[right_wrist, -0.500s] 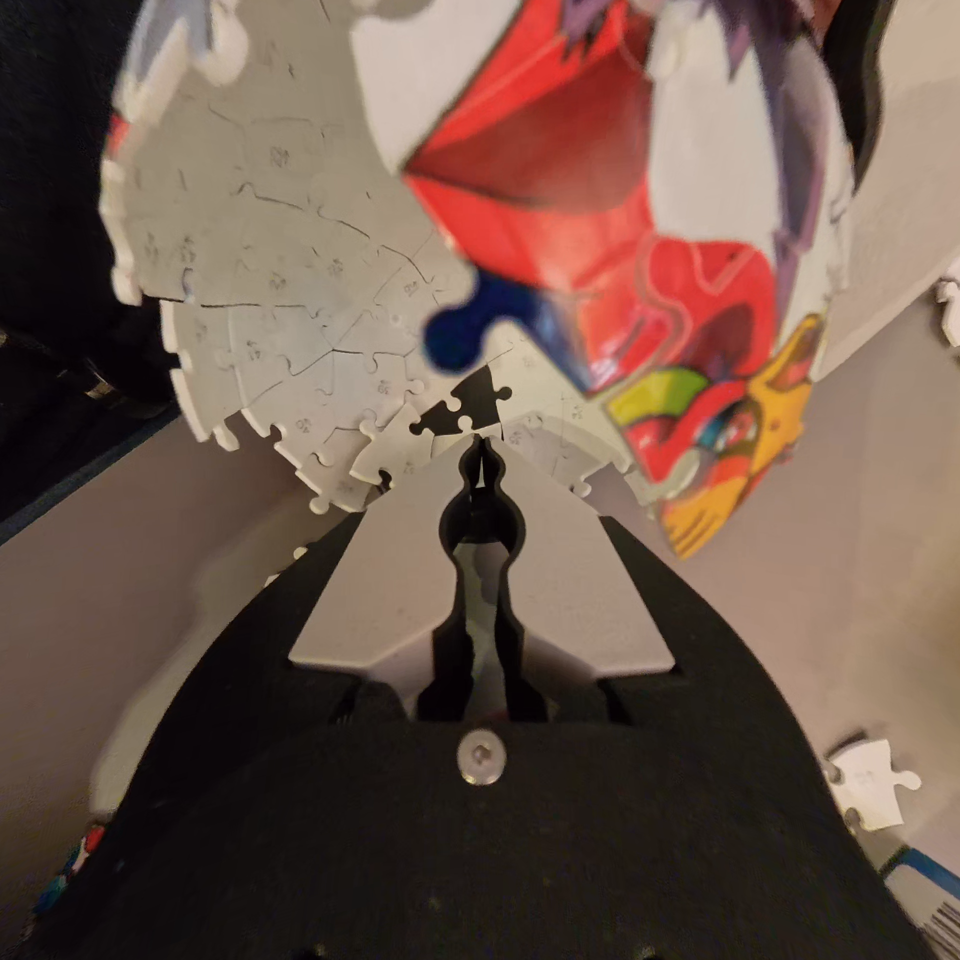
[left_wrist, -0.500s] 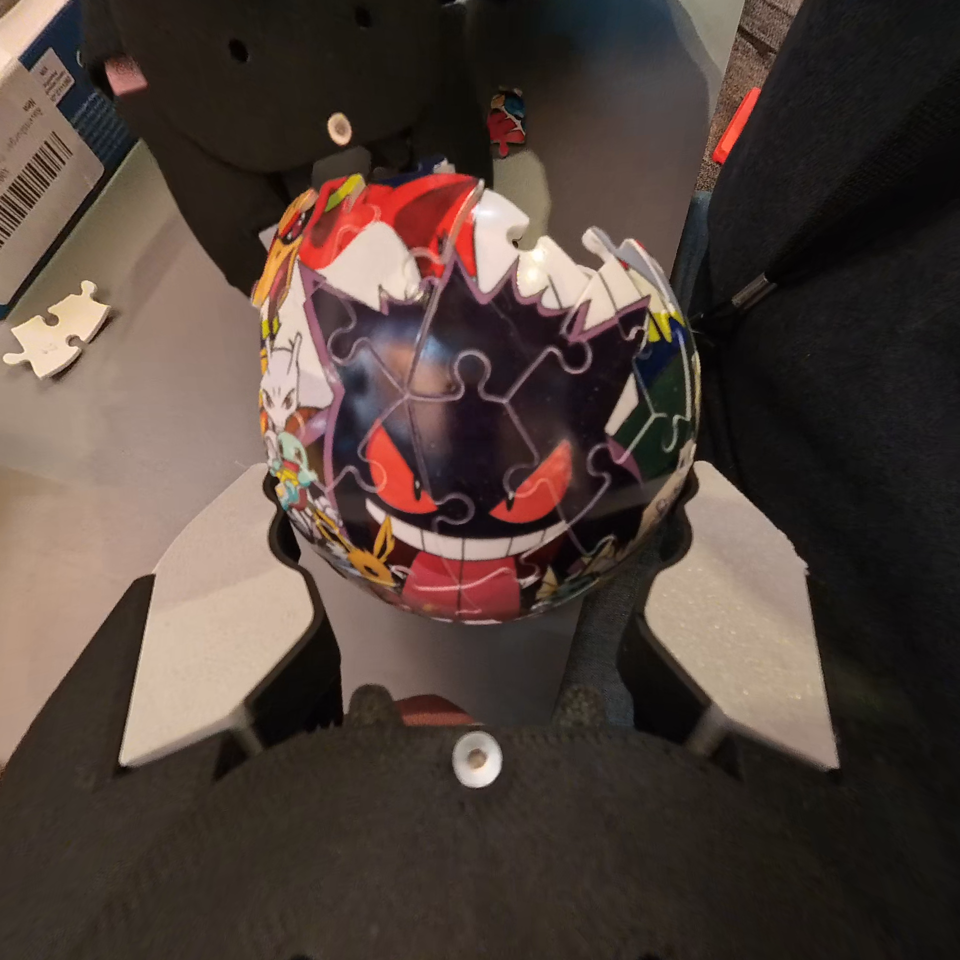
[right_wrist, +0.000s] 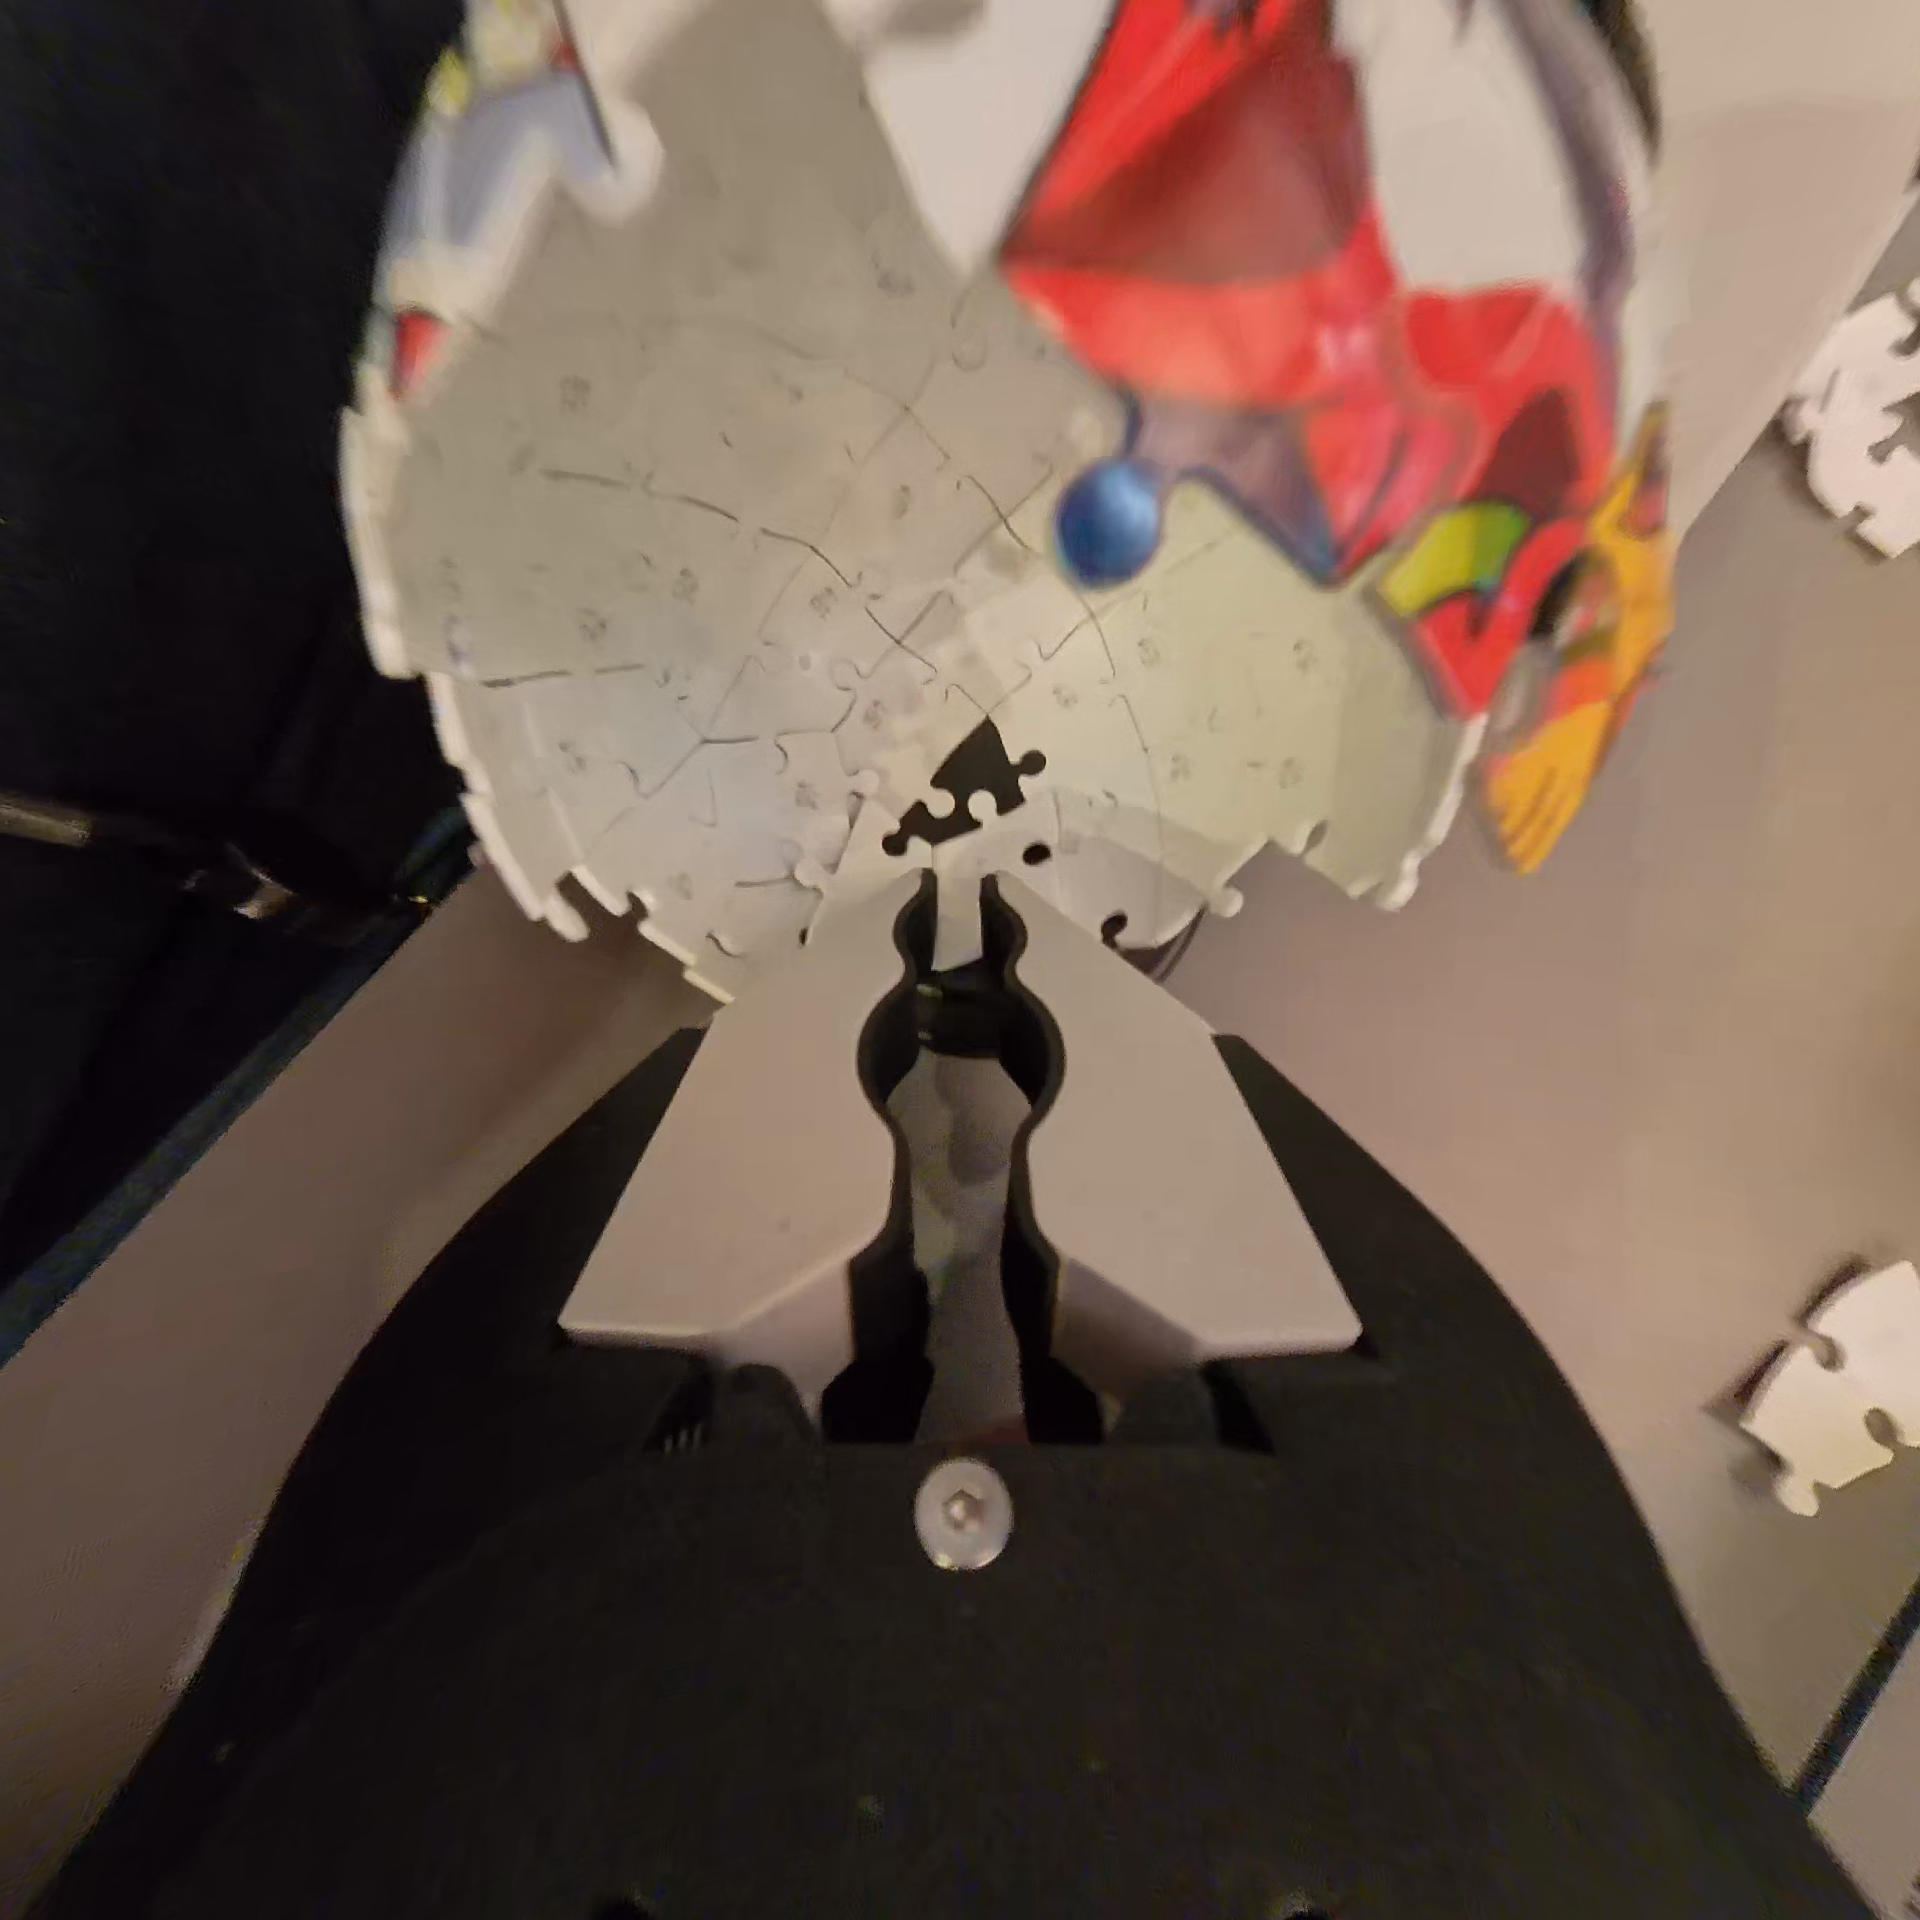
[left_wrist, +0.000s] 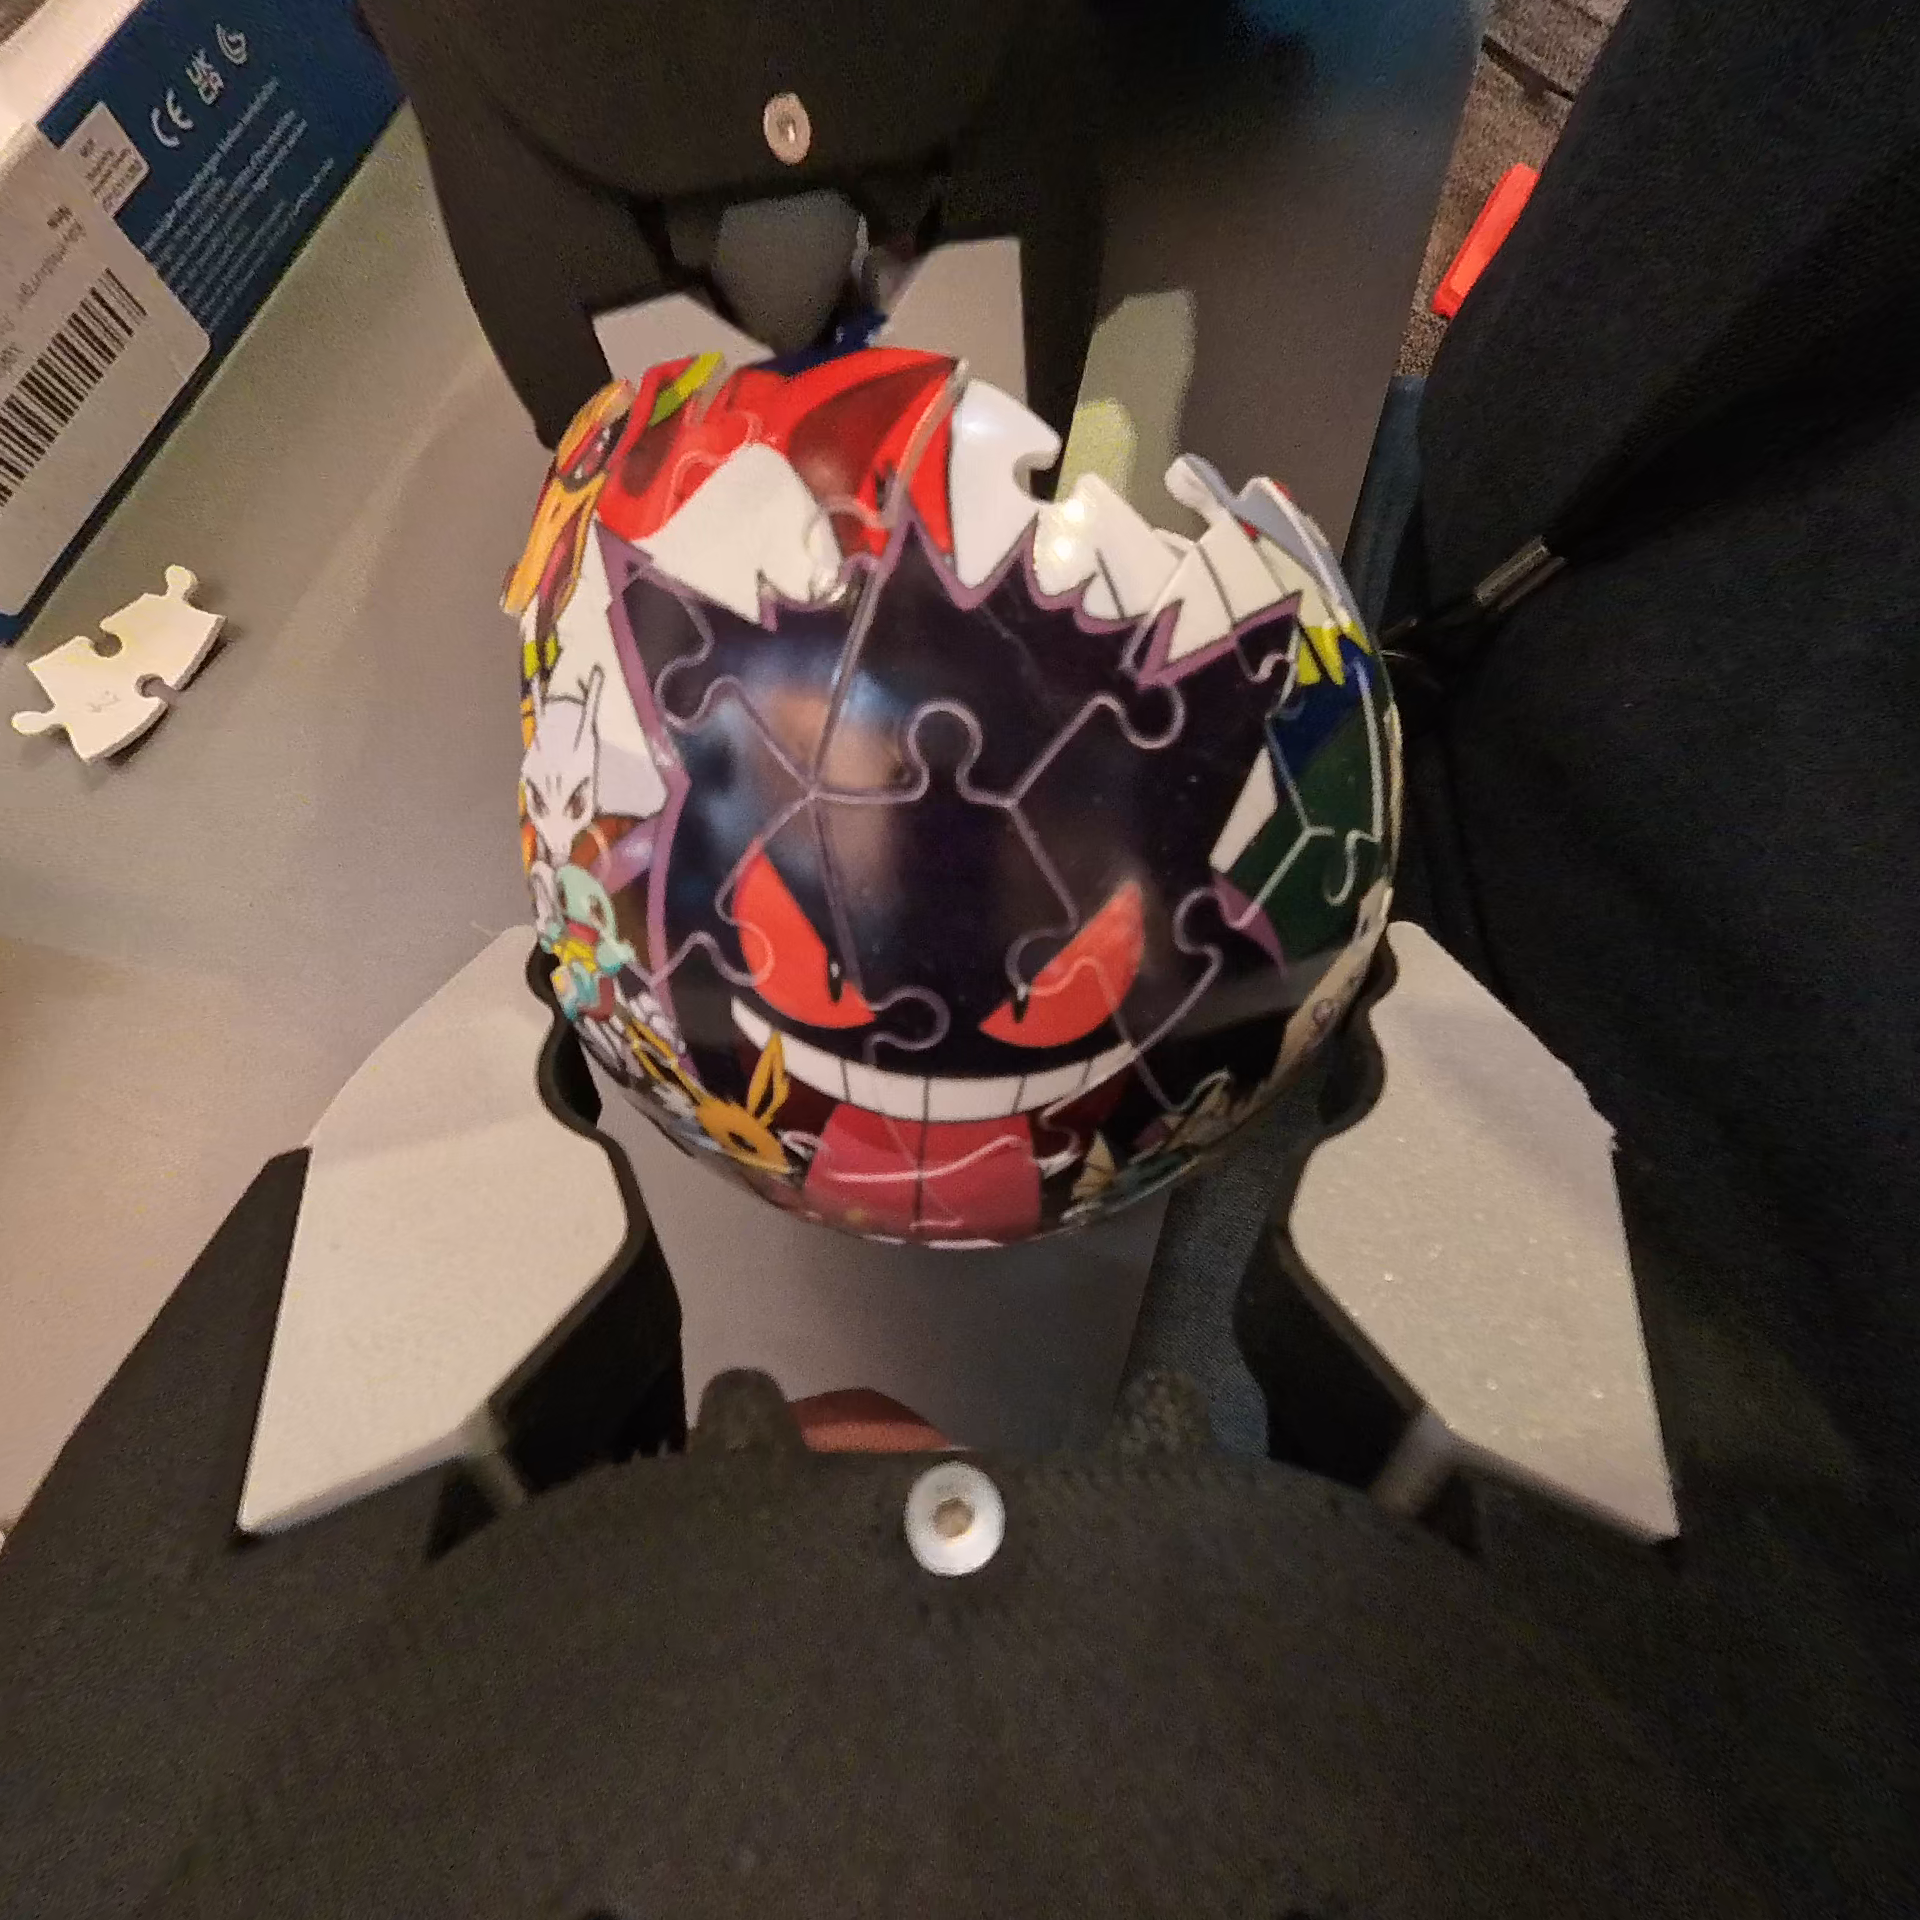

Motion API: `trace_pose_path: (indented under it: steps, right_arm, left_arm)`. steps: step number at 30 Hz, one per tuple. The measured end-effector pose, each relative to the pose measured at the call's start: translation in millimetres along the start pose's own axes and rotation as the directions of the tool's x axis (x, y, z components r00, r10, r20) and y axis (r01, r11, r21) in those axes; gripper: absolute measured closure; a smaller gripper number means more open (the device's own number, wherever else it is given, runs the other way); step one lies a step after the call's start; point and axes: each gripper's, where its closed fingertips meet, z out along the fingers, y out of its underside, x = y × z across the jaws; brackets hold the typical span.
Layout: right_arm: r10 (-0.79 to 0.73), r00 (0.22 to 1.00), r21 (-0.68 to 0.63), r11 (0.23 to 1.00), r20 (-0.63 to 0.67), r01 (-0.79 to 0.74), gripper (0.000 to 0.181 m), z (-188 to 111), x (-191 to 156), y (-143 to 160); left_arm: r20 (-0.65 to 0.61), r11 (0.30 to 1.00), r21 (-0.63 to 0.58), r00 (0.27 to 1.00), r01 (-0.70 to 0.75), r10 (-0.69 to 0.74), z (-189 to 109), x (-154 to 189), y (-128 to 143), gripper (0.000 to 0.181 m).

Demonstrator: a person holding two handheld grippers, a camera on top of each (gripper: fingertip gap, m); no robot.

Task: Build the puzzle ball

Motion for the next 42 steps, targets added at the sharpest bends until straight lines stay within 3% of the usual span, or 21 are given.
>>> trace_pose_path:
  steps: [1,42]
  right_arm:
    - [0.002,1.0,-0.016,1.0,-0.004,-0.002,0.177,2.3,1.0,3.5]
    - [-0.007,1.0,-0.066,0.998,0.006,0.007,0.181,-6.5,1.6,10.6]
  left_arm:
    - [0.001,1.0,0.0,1.0,-0.001,0.001,0.1,0.2,-0.1,0.045]
    - [0.024,1.0,-0.013,0.999,-0.022,0.023,1.8,-1.1,0.9,0.045]
